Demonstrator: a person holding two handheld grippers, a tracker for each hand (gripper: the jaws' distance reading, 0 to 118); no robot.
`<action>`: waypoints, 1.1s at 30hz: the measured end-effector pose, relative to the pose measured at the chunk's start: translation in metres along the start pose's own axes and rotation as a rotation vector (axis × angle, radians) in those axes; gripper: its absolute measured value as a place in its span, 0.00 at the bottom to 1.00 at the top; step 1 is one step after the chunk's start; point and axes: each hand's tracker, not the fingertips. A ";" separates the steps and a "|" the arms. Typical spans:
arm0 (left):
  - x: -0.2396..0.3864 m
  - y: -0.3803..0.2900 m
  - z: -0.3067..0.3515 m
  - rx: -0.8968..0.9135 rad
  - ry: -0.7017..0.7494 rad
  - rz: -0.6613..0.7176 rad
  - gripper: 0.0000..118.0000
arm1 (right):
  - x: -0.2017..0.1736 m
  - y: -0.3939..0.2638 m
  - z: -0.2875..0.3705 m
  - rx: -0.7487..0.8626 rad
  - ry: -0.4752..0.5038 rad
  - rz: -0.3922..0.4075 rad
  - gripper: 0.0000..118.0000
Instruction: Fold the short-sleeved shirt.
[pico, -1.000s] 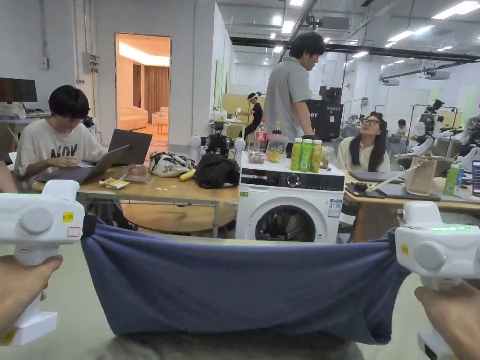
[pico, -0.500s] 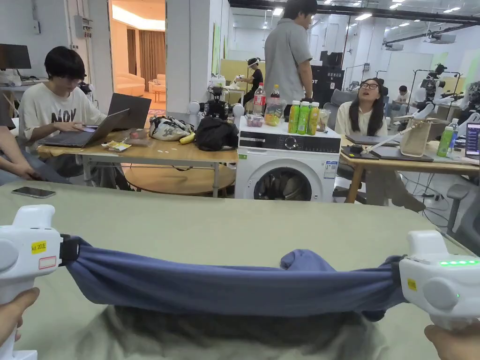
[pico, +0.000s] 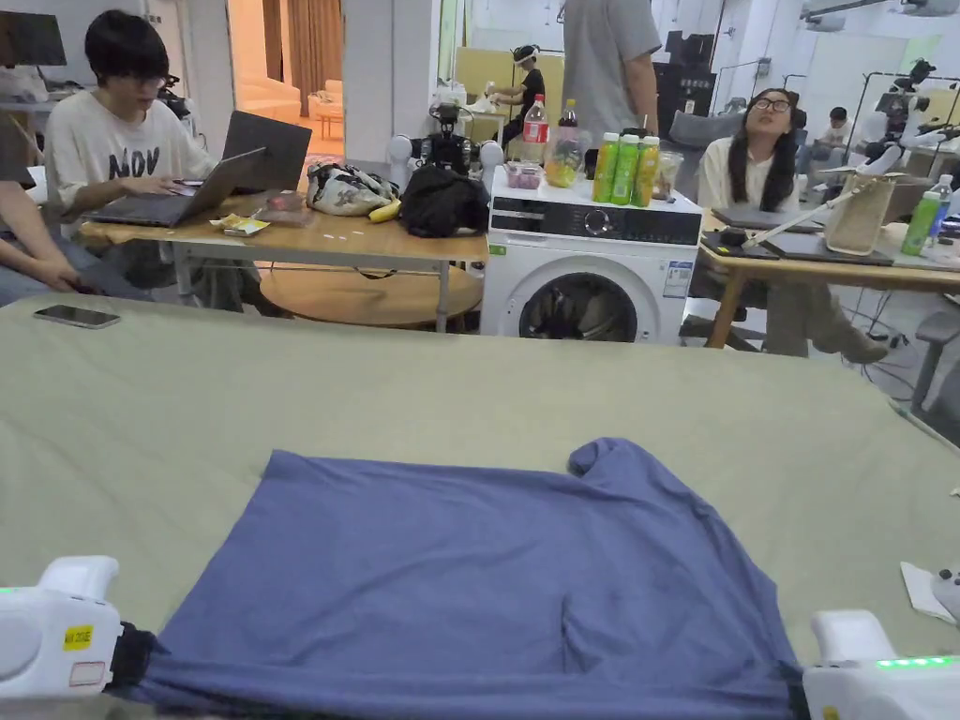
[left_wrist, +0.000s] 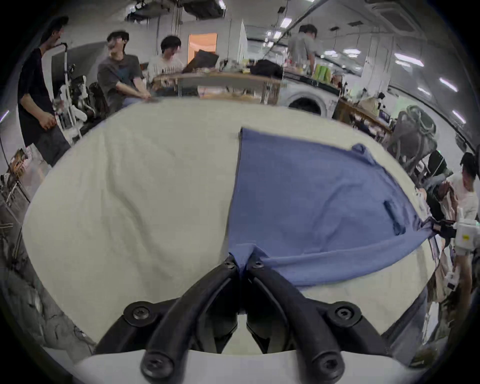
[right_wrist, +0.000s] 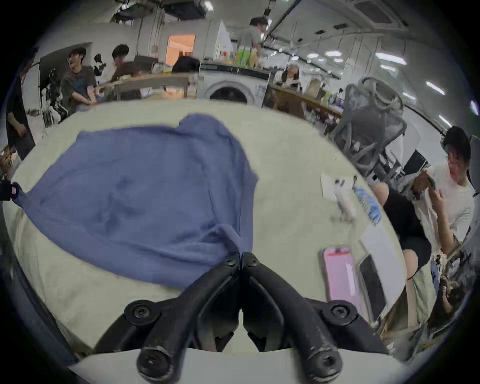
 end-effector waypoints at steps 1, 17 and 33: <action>-0.002 -0.003 -0.006 -0.026 0.003 0.000 0.00 | 0.001 -0.004 -0.008 -0.014 0.006 0.001 0.00; 0.015 0.011 0.012 0.195 0.022 0.017 0.34 | -0.015 0.027 0.018 0.099 -0.049 -0.089 0.43; 0.066 0.012 0.051 0.661 0.091 -0.088 0.00 | -0.079 0.032 0.067 0.598 -0.002 -0.160 0.00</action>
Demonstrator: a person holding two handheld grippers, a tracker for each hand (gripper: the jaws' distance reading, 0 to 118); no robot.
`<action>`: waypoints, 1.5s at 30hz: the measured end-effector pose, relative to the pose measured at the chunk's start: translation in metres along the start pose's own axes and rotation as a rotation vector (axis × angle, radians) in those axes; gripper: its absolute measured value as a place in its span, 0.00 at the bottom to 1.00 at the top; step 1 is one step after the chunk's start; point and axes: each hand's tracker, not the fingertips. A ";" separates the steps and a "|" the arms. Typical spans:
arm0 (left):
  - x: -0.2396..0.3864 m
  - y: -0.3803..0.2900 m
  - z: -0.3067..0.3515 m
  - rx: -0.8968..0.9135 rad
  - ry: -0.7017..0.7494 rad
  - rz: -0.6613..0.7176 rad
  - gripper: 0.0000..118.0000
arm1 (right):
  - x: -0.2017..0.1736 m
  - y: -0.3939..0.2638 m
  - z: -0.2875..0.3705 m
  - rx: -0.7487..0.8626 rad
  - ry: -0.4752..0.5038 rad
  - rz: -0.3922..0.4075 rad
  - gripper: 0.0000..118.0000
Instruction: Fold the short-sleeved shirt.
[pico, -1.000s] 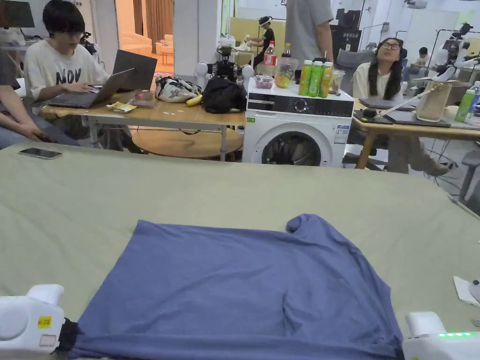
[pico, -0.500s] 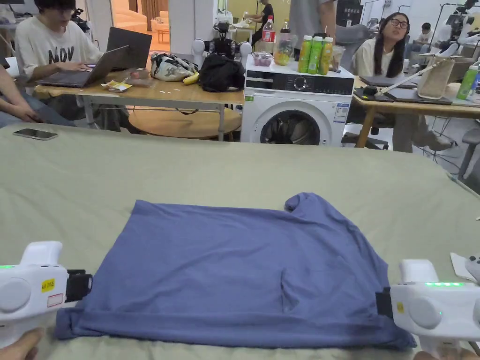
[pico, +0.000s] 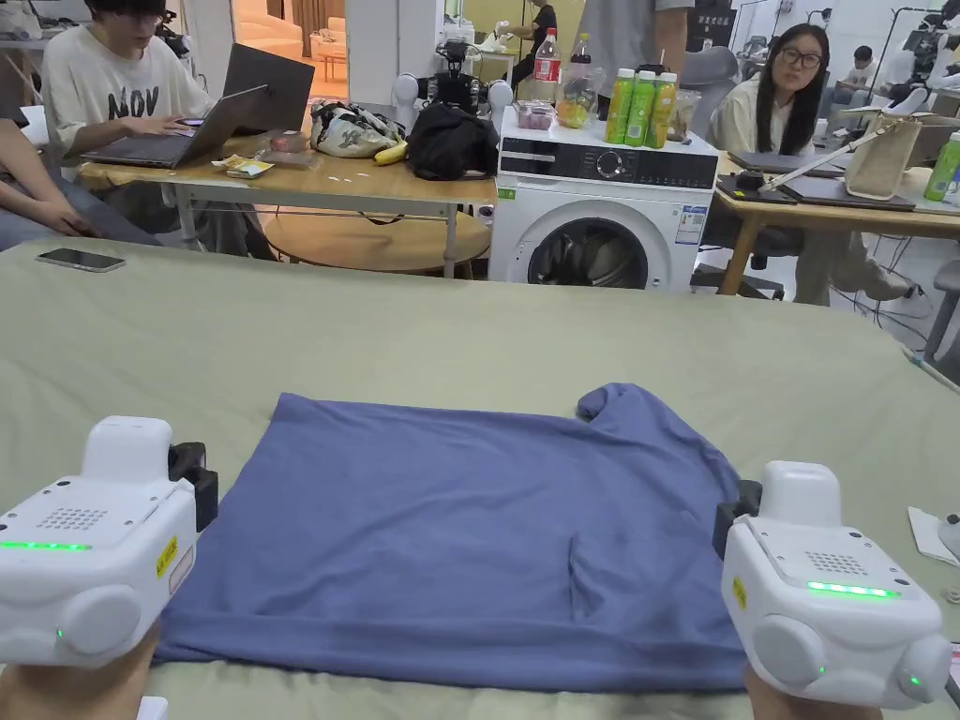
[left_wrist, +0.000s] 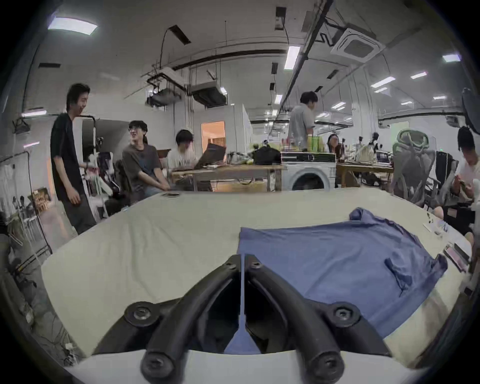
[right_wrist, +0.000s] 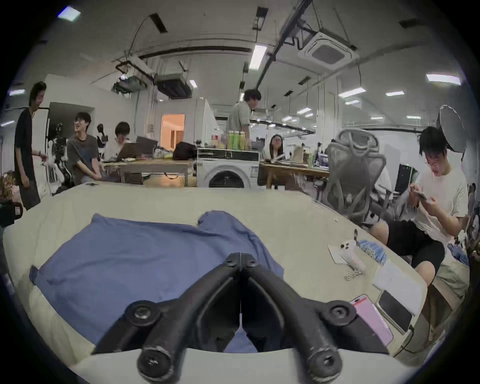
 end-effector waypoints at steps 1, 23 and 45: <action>-0.001 0.001 -0.002 -0.040 -0.009 0.010 0.00 | -0.001 -0.001 -0.001 -0.008 0.011 -0.003 0.00; -0.070 -0.077 -0.063 -0.925 0.048 0.168 0.42 | -0.001 -0.026 -0.021 -0.213 0.029 0.041 0.00; -0.048 -0.076 -0.039 -0.741 -0.015 0.060 0.00 | 0.069 -0.084 -0.046 -0.616 0.067 -0.034 0.40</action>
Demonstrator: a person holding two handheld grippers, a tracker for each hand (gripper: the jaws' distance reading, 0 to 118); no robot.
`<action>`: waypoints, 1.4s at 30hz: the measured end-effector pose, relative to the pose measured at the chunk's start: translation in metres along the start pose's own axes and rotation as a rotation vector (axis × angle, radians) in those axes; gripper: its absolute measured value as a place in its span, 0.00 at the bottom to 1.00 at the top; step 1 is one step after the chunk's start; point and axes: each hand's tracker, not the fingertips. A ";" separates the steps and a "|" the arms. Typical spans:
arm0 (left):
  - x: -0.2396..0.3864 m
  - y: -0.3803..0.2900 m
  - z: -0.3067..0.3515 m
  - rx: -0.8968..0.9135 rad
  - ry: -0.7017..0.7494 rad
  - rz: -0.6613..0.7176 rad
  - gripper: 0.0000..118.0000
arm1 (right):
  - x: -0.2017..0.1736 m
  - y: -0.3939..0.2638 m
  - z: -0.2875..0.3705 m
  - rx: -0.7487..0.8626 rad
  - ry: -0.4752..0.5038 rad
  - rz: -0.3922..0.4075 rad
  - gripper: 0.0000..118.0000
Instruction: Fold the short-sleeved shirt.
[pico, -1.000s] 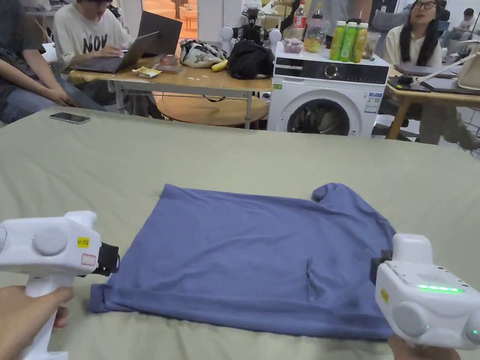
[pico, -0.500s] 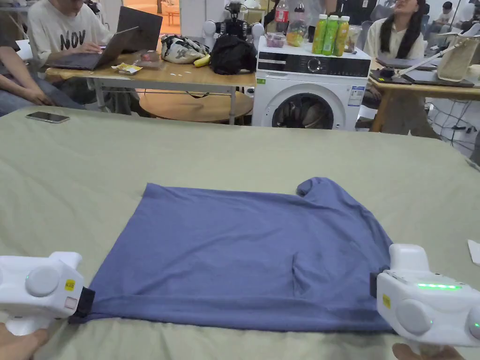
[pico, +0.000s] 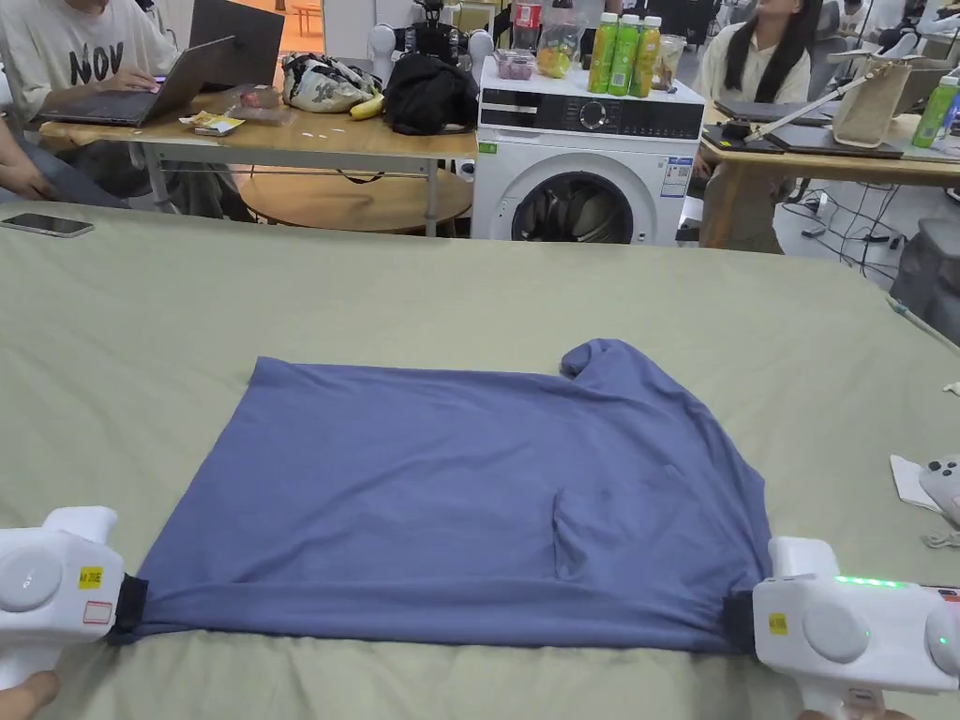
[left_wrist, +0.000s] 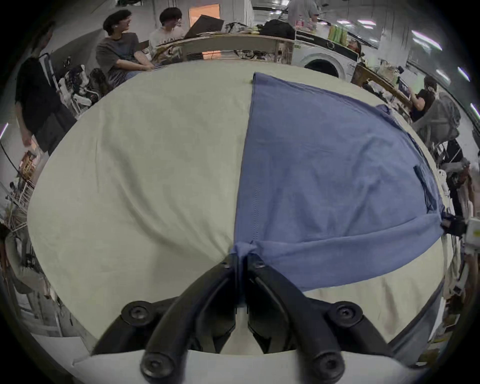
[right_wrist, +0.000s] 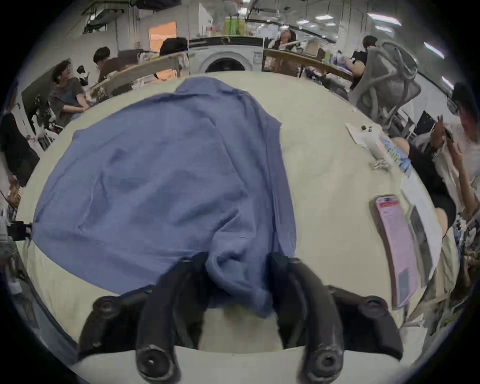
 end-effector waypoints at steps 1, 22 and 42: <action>-0.001 0.000 0.001 0.004 -0.003 0.005 0.00 | -0.001 0.000 0.000 -0.003 0.018 0.008 0.30; -0.009 0.154 0.015 0.226 -0.108 0.097 0.00 | -0.011 0.168 -0.001 0.077 0.069 -0.042 0.04; 0.015 0.216 -0.094 0.119 -0.041 0.023 0.01 | -0.030 0.205 -0.114 0.046 0.008 0.002 0.10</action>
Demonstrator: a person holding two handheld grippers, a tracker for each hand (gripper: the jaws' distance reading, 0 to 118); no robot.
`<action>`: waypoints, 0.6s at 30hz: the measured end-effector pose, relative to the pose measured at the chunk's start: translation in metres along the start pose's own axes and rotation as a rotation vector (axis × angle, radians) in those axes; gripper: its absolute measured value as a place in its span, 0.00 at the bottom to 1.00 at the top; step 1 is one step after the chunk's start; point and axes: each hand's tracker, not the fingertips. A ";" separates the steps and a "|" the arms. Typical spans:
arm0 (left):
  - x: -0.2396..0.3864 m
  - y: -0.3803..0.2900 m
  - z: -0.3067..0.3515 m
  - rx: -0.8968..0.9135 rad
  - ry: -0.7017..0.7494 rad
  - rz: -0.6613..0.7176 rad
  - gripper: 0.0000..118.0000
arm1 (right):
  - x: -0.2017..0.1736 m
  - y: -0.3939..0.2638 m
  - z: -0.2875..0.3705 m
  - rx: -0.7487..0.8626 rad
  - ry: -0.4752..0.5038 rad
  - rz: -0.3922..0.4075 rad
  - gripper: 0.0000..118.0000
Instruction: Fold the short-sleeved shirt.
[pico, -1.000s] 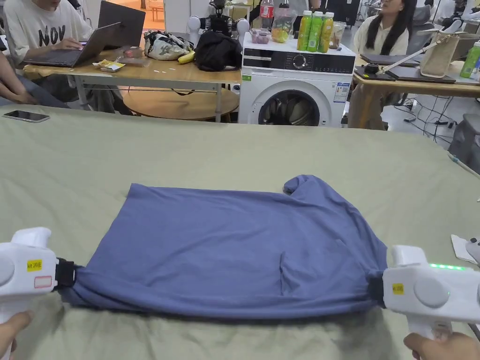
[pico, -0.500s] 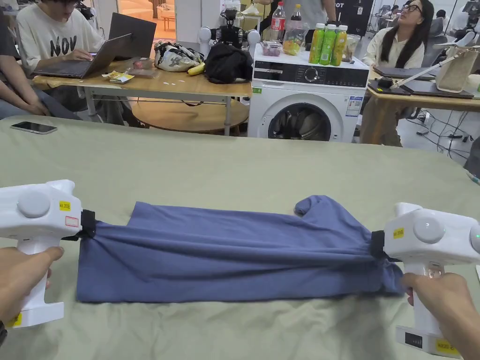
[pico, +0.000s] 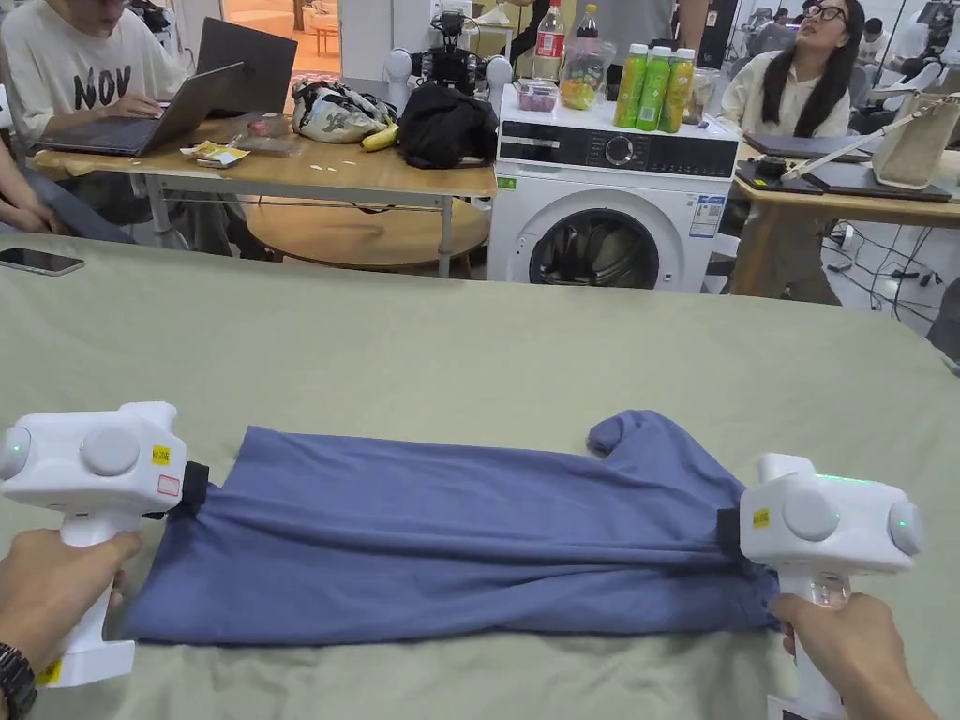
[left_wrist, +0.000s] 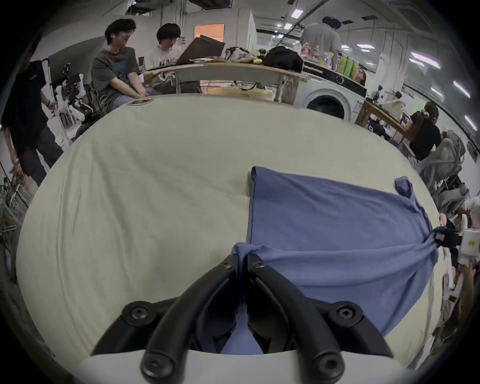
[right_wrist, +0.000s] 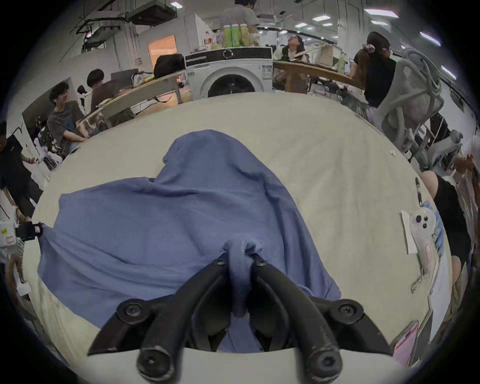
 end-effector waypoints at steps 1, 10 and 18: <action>-0.001 -0.003 0.002 0.005 -0.006 0.020 0.10 | -0.001 0.000 0.004 0.023 -0.026 0.017 0.15; 0.020 -0.033 0.079 0.291 -0.132 0.001 0.41 | -0.021 -0.022 0.090 0.382 -0.012 0.027 0.47; 0.056 -0.094 0.127 0.462 -0.035 -0.124 0.00 | -0.048 -0.069 0.125 0.479 -0.011 0.055 0.00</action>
